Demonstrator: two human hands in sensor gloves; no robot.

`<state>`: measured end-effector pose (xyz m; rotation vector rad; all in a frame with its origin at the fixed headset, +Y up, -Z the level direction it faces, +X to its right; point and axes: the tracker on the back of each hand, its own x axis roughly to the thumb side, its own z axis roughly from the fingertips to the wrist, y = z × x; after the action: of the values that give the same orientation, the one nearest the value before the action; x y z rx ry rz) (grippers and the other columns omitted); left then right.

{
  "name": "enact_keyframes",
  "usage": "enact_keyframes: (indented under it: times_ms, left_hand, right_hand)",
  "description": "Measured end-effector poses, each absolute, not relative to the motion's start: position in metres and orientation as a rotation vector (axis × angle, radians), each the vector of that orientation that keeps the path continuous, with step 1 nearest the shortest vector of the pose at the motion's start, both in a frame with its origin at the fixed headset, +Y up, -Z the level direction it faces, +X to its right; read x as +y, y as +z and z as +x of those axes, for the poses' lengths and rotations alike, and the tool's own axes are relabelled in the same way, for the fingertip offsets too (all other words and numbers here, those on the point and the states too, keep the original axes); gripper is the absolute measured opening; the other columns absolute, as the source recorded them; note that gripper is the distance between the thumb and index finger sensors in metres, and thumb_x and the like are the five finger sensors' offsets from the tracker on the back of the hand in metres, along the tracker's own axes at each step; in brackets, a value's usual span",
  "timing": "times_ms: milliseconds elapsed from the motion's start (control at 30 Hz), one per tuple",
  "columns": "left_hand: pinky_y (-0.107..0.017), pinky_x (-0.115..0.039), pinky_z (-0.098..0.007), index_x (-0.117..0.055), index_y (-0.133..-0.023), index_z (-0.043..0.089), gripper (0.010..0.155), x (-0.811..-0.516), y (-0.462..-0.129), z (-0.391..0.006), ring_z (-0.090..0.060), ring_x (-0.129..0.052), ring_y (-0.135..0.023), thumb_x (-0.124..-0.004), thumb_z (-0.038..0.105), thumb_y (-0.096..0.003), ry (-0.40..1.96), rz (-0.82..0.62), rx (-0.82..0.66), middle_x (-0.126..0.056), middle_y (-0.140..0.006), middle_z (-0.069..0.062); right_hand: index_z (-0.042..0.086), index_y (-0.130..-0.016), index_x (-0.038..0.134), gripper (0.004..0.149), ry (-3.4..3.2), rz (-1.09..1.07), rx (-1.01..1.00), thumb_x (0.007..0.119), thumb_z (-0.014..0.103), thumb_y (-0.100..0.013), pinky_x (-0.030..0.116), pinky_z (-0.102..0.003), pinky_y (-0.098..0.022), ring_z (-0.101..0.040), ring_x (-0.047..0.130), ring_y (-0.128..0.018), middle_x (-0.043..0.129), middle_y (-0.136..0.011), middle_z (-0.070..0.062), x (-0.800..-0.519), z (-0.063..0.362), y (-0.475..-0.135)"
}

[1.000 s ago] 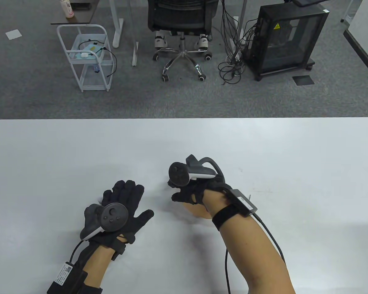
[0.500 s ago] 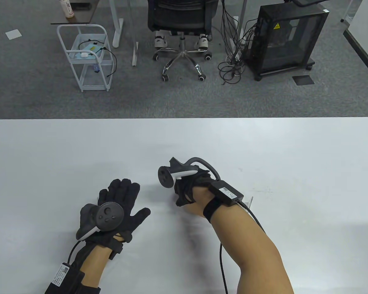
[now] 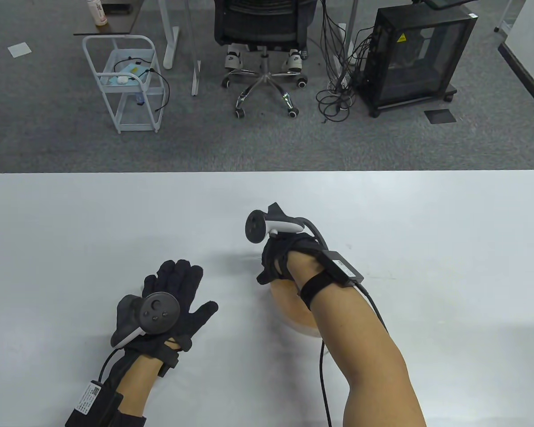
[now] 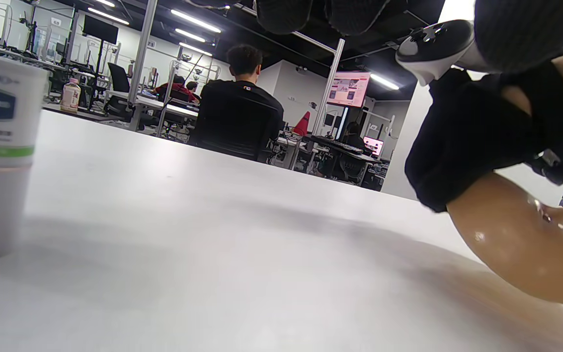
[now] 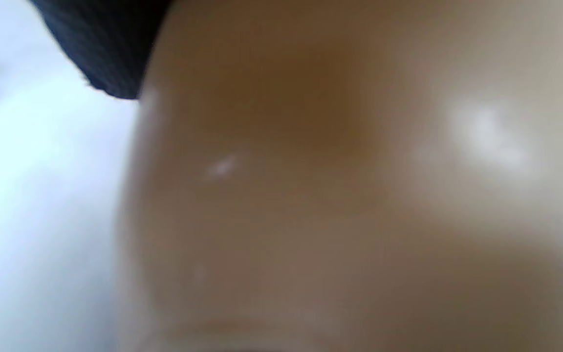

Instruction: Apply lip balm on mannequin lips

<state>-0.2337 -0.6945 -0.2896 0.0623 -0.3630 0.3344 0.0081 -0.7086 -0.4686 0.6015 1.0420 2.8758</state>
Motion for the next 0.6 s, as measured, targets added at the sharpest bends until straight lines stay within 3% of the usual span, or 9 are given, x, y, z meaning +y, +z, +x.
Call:
enact_keyframes:
  times_ms: [200,600]
  left_hand:
    - [-0.069,-0.035,-0.075,-0.043,-0.114,0.02,0.084,-0.695,-0.29,-0.233,-0.056,-0.036,-0.11,-0.073,0.073,-0.0563,0.347,0.053,-0.365,-0.04,-0.121,-0.018]
    - [-0.069,-0.034,-0.075,-0.043,-0.114,0.02,0.083,-0.697,-0.291,-0.234,-0.056,-0.035,-0.11,-0.073,0.073,-0.0563,0.367,0.035,-0.36,-0.04,-0.121,-0.018]
  right_hand:
    - [0.014,-0.064,0.096,0.049,2.681,0.255,0.975,0.083,0.058,-0.049,0.073,-0.06,-0.055,-0.029,0.094,-0.029,0.099,-0.038,-0.005,-0.695,0.024,-0.476]
    - [0.013,-0.066,0.095,0.05,2.504,0.117,1.097,0.08,0.059,-0.051,0.074,-0.059,-0.053,-0.029,0.094,-0.028,0.099,-0.039,-0.005,-0.728,-0.003,-0.47]
